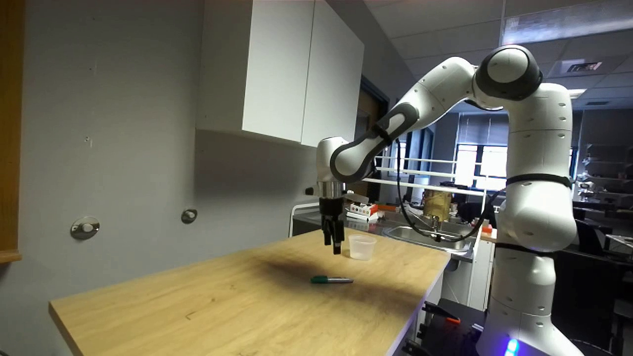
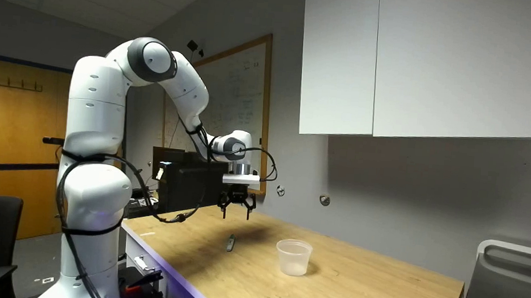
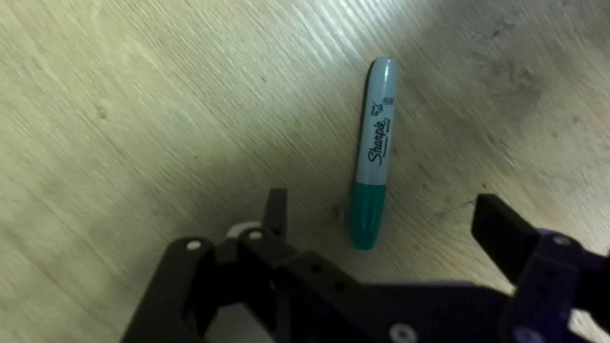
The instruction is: Pick the marker and put it in the cup
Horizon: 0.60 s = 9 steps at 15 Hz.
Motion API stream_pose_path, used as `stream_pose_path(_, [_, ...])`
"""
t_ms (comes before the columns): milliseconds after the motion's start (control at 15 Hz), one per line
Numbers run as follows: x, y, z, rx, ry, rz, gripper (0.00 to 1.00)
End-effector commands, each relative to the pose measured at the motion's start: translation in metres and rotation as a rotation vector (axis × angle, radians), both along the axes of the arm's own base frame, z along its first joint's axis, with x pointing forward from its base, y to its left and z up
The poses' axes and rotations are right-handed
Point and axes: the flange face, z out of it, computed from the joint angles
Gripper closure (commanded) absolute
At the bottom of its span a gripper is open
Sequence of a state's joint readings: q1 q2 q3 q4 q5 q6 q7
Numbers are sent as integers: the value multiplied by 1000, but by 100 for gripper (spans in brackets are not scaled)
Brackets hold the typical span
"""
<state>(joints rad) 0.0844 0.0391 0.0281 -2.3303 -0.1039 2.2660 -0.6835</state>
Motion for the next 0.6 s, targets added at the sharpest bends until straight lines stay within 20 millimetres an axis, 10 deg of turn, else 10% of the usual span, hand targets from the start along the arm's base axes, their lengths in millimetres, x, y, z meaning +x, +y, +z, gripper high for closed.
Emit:
stream_pose_path(0, [11, 7, -21, -6, 71, 53, 0])
stream_pose_path(533, [18, 4, -73, 32, 180, 107, 0])
